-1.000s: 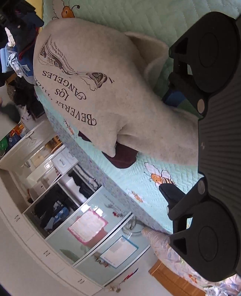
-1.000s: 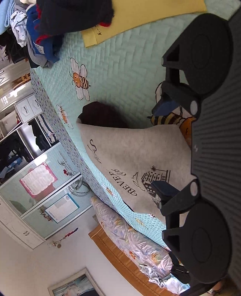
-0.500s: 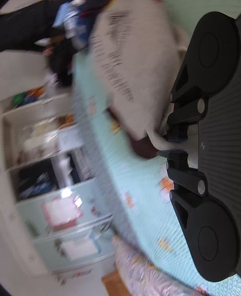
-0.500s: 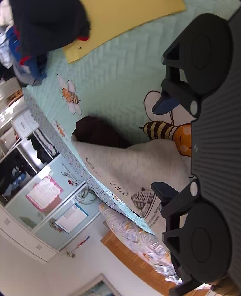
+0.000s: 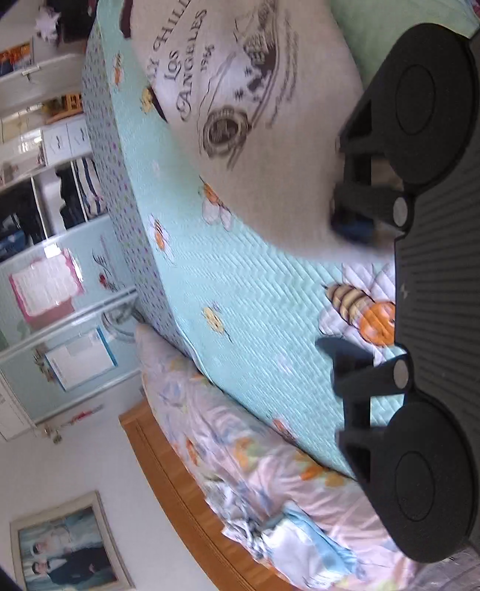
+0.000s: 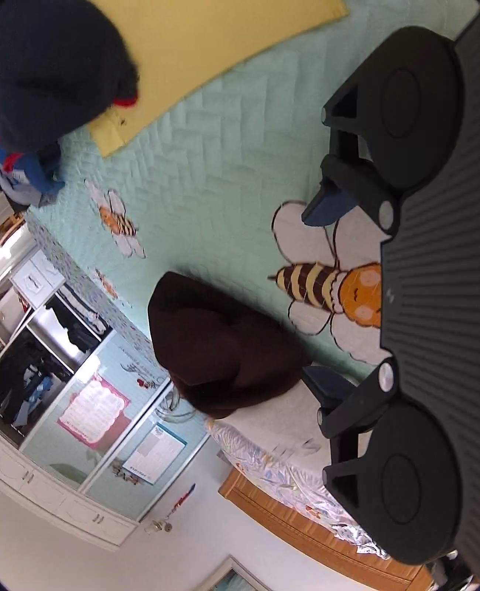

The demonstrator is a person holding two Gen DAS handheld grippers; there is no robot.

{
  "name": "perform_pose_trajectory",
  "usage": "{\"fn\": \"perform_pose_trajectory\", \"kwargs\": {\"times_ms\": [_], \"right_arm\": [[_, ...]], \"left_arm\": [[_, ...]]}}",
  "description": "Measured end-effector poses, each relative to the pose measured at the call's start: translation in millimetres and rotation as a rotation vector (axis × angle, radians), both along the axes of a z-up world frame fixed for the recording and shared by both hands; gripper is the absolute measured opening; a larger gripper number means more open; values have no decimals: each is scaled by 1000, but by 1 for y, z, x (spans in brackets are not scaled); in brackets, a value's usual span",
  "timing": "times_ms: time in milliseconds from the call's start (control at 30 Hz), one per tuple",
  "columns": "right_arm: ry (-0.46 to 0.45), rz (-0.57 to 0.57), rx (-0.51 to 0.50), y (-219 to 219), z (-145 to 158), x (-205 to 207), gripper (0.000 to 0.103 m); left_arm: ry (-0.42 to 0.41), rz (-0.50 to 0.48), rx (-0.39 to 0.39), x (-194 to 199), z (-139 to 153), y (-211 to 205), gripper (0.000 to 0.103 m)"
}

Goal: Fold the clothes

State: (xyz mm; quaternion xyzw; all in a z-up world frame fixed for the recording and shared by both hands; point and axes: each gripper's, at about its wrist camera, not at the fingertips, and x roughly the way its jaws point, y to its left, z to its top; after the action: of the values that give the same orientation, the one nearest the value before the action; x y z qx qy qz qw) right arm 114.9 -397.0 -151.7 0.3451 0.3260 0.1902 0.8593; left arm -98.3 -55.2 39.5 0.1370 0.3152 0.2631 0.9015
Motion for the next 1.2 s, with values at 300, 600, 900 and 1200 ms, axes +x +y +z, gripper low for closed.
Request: {"fn": "perform_pose_trajectory", "kwargs": {"times_ms": [300, 600, 900, 1200], "right_arm": [[2, -19, 55, -2, 4, 19, 84], [10, -41, 86, -5, -6, 29, 88], [16, -63, 101, 0, 4, 52, 92], [151, -44, 141, 40, -1, 133, 93]], "left_arm": [[-88, -15, -145, -48, 11, 12, 103], [-218, 25, -277, -96, 18, 30, 102], [-423, -120, -493, -59, 72, 1, 102], [-479, -226, -682, 54, 51, -45, 102]]}}
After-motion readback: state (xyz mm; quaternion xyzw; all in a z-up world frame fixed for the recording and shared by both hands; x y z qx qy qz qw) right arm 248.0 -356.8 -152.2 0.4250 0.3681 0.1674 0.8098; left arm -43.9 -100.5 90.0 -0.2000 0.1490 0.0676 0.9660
